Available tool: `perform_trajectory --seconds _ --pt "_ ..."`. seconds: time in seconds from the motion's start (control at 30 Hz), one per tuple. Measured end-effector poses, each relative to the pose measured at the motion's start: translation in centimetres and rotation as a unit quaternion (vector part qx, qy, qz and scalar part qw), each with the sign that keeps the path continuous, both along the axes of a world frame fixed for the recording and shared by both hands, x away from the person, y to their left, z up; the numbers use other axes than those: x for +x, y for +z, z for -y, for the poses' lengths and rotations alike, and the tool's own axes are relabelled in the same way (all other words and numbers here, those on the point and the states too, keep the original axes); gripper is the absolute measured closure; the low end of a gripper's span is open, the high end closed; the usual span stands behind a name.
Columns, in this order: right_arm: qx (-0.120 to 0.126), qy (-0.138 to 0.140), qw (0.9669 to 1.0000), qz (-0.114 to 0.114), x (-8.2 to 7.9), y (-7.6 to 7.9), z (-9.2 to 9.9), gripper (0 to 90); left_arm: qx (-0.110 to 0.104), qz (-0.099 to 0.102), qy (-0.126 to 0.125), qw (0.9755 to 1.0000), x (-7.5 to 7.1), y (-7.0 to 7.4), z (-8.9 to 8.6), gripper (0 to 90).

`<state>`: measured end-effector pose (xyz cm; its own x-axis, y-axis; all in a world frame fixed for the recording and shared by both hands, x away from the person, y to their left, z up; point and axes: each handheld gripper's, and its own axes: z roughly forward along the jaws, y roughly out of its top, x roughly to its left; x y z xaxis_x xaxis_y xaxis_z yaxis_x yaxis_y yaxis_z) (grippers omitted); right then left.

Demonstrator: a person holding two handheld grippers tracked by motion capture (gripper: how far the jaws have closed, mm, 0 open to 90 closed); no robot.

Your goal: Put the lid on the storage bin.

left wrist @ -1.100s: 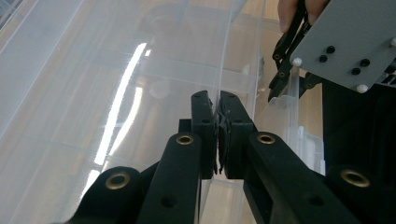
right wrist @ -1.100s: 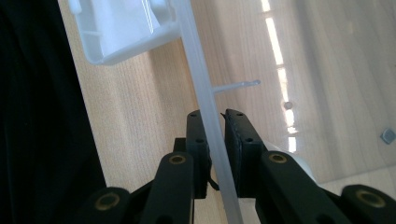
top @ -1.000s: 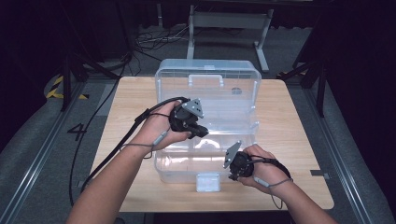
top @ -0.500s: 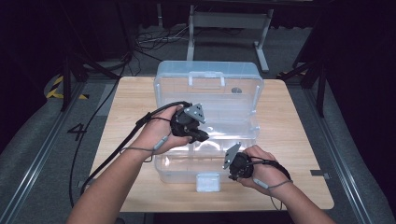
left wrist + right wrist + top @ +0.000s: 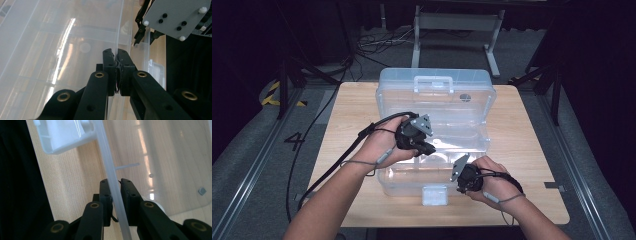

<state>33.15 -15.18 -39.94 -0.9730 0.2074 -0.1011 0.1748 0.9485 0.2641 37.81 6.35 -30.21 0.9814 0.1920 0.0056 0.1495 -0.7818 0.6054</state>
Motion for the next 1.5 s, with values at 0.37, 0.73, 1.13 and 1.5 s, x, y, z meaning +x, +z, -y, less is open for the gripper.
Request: perform_trajectory --seconds 0.37,0.73,1.13,1.5 --pt "0.003 -0.001 1.0 0.002 0.0 0.0 0.0 79.8 0.006 -0.008 -0.005 0.9999 -0.2 -0.2 0.1 87.1" --pt "0.015 -0.005 0.9999 0.0 -0.1 0.1 0.2 77.6 0.014 -0.016 -0.015 0.9997 -0.4 -0.5 0.2 87.4" --pt "0.042 -0.003 0.9991 0.003 -0.4 0.7 0.4 74.0 0.018 -0.018 -0.013 0.9996 -0.6 -0.6 0.3 87.6" --pt "0.072 -0.01 0.9973 0.012 -0.8 1.6 0.9 73.5 0.019 -0.022 -0.014 0.9995 -0.4 -0.5 0.2 87.5"
